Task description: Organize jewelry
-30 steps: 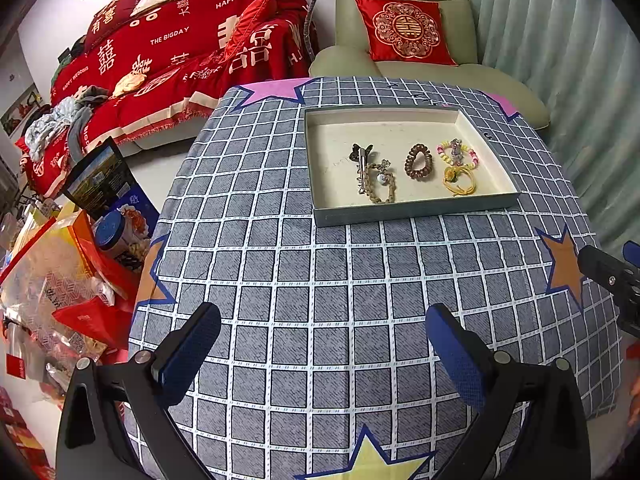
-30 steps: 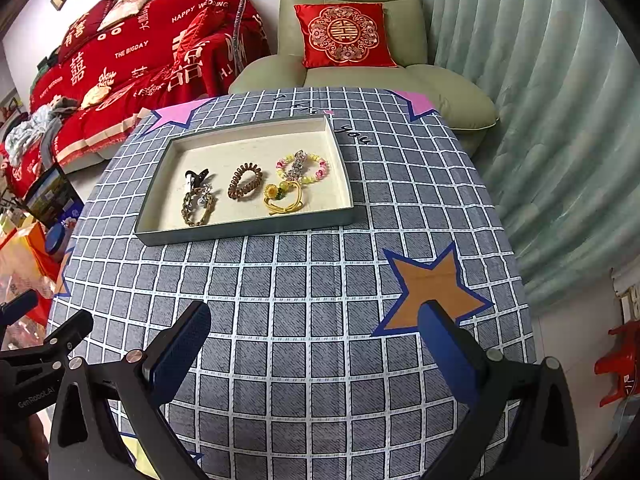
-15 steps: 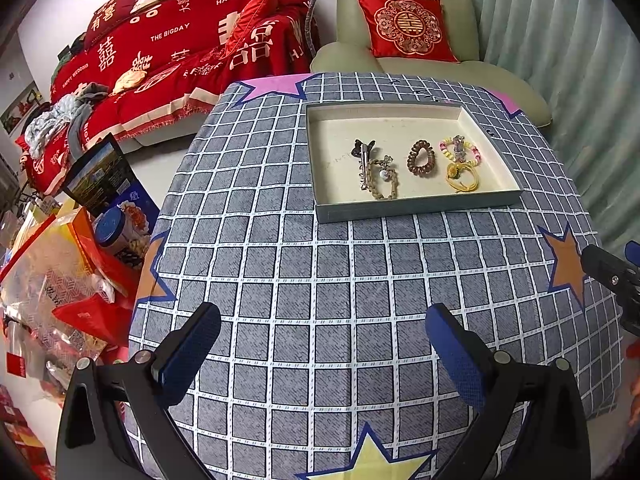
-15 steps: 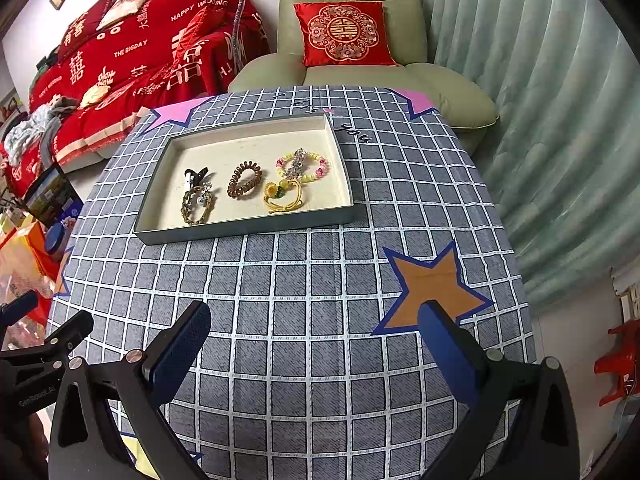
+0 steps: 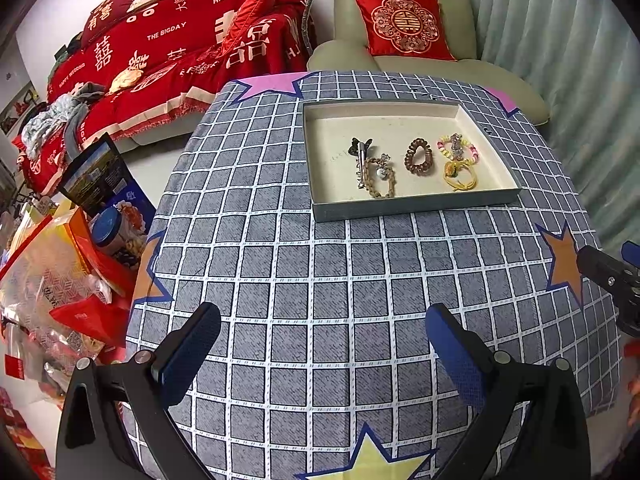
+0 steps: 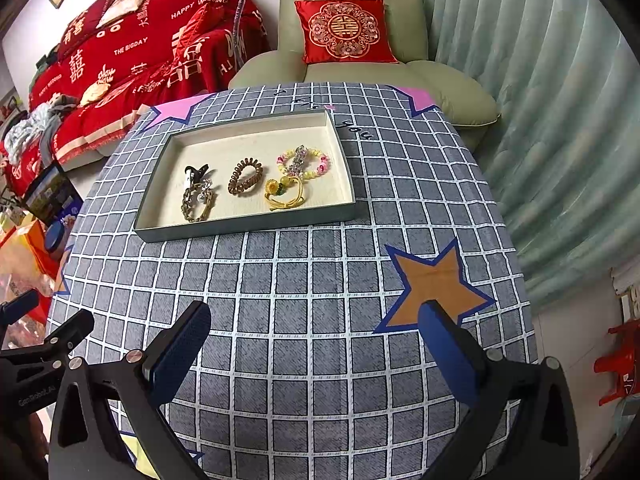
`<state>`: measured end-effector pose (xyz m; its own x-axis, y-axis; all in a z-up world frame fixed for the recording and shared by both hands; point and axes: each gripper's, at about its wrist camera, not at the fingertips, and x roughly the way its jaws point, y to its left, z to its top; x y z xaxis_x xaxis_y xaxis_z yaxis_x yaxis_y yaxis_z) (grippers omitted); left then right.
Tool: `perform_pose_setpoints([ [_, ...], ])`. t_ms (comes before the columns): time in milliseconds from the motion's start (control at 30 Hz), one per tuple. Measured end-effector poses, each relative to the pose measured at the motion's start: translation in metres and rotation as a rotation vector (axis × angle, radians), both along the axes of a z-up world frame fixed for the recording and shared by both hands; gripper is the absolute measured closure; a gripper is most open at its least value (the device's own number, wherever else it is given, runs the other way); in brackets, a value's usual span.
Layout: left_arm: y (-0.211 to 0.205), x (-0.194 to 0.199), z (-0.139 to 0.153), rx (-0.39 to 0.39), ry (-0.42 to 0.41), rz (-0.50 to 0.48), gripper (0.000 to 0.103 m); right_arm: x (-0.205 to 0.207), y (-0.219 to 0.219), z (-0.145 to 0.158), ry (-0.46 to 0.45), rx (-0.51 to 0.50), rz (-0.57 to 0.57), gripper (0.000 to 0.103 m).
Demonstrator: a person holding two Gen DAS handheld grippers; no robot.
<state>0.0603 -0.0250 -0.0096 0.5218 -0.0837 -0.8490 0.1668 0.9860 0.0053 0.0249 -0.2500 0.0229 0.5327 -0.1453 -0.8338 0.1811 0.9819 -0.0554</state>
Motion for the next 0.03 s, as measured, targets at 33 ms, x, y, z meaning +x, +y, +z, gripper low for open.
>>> perform_pose_setpoints([
  [33, 0.0004, -0.0003, -0.0004, 0.001, 0.002, -0.001, 0.0, 0.0004, 0.0002, 0.0002, 0.0, 0.0, 0.0, 0.0],
])
